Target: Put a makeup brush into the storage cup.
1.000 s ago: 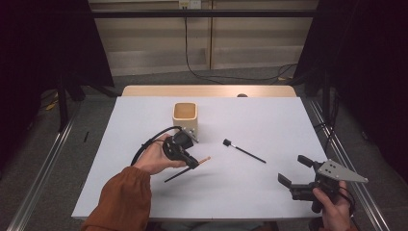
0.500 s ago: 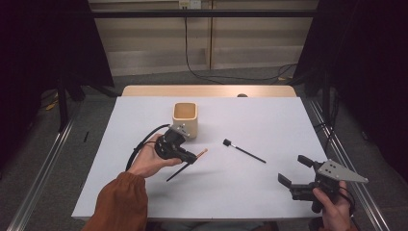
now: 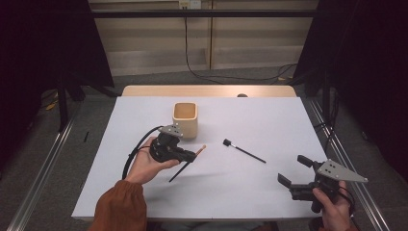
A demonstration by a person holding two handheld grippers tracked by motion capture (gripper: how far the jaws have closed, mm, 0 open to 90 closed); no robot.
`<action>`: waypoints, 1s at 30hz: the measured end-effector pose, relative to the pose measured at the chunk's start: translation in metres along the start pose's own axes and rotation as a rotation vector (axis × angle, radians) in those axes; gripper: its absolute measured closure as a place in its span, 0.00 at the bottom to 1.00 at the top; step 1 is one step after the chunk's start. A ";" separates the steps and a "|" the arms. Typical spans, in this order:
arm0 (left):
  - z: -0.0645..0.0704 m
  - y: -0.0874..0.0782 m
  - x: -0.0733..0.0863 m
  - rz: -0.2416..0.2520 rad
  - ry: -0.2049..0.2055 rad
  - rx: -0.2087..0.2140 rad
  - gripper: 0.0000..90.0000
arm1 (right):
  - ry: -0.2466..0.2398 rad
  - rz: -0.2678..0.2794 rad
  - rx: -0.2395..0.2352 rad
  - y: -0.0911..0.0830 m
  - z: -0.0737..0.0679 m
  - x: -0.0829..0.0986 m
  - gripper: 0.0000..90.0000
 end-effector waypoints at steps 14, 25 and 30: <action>0.007 -0.018 -0.006 0.192 0.005 -0.020 0.94 | 0.000 0.000 0.002 0.000 0.000 0.000 0.00; 0.009 -0.029 -0.008 0.332 0.005 -0.090 0.94 | 0.004 0.003 0.004 -0.001 0.000 0.000 0.00; 0.009 -0.034 -0.010 0.378 0.011 -0.114 0.94 | 0.002 0.002 0.005 -0.001 0.000 0.000 0.00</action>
Point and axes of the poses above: each handheld gripper's, and its own axes: y roughly forward along the jaws, x roughly out of its underside, z roughly to its right, the point moved 7 cm from there along y, roughly forward along the jaws, and after that the axes turned 4 degrees about x, right-handed, at the moved point
